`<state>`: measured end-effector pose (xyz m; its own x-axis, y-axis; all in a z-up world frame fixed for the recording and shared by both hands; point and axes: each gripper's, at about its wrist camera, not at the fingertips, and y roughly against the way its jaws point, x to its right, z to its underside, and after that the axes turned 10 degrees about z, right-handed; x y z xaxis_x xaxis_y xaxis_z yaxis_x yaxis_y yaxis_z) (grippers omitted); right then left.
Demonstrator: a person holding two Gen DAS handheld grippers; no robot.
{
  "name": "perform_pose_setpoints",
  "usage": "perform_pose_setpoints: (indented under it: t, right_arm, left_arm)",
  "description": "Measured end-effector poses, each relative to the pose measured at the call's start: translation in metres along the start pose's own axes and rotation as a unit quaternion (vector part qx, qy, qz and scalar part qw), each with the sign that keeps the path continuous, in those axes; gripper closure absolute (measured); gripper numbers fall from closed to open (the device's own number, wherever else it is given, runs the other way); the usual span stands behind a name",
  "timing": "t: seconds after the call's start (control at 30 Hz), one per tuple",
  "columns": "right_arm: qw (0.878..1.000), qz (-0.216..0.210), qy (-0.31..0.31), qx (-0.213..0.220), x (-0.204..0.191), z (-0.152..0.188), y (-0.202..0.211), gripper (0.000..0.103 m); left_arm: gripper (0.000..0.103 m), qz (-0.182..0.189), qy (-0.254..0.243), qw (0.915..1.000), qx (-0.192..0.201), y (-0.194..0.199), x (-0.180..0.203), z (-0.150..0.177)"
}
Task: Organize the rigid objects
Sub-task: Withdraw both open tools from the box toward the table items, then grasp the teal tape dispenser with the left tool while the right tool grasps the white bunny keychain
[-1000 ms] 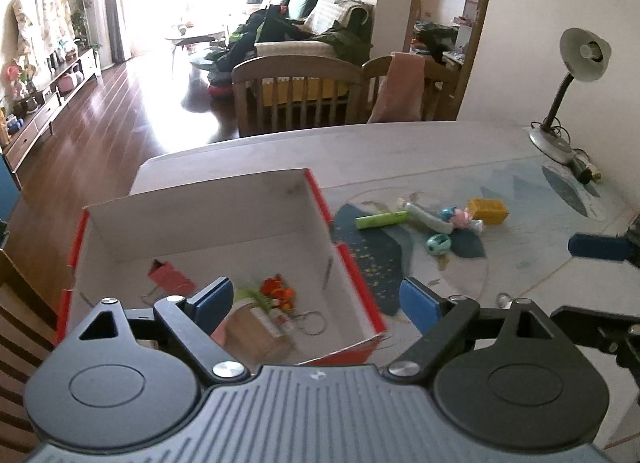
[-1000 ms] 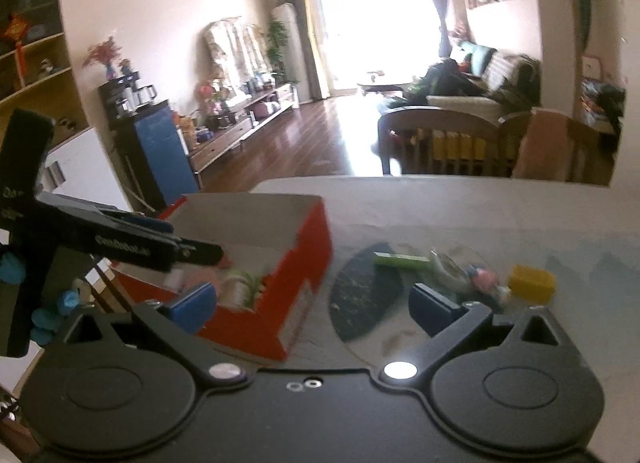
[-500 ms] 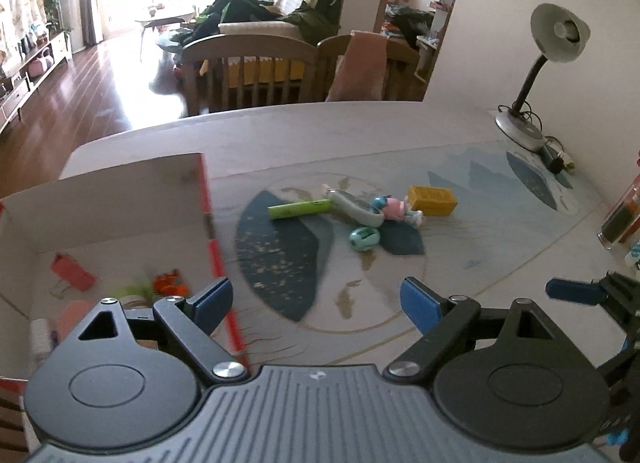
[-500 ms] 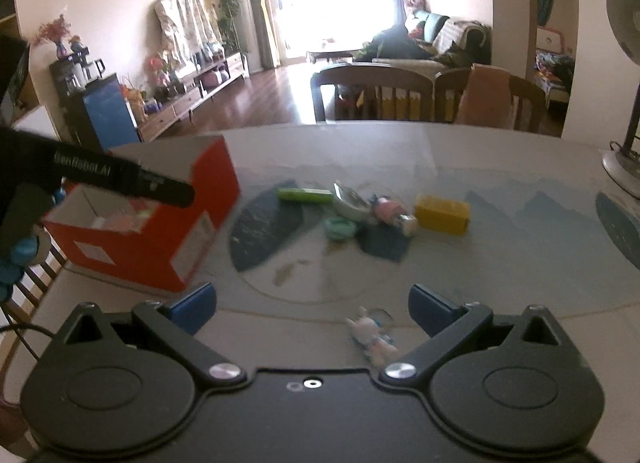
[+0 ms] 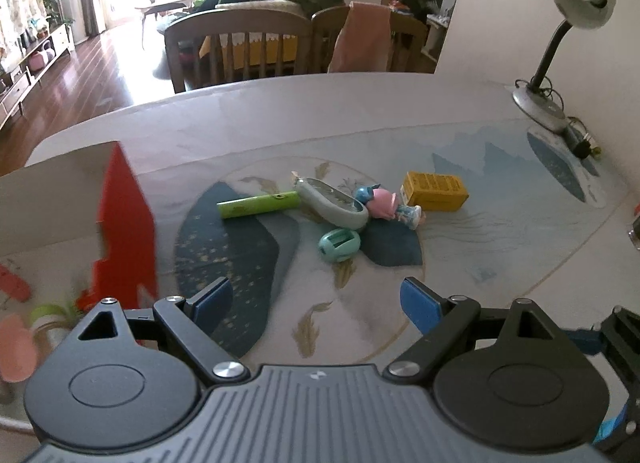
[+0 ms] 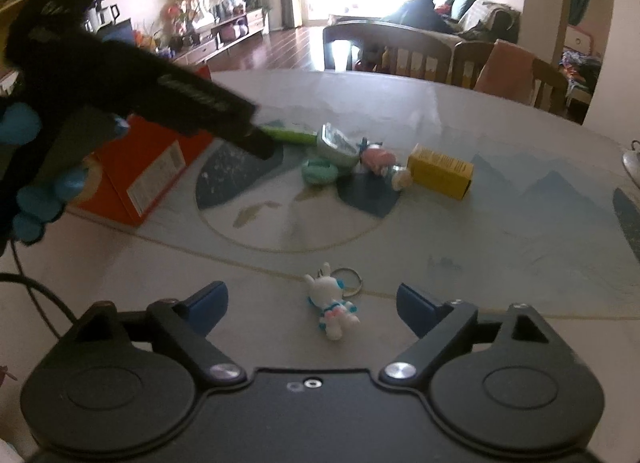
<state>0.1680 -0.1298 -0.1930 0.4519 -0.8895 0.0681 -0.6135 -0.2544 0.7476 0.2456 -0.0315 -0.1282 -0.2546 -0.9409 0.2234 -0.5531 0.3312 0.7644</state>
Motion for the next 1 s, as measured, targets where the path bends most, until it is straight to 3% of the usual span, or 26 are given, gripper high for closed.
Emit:
perform_pose_setpoints:
  t: [0.4,0.87,1.0]
  right_arm:
    - [0.998,-0.014,0.056,-0.030,0.000,0.006,-0.043,0.028]
    - [0.996,-0.023,0.082,-0.033,-0.001,0.002,-0.064,0.044]
    - [0.995,-0.024,0.087,-0.028,-0.002,0.002,-0.064,0.050]
  left_arm:
    - [0.012,-0.018,0.013,0.9995,-0.020,-0.073,0.008,-0.012]
    - [0.012,-0.053,0.008,0.9985,-0.014,-0.114,0.007,-0.018]
    - [0.029,-0.050,0.018,0.9984,-0.021,-0.120,0.005,-0.019]
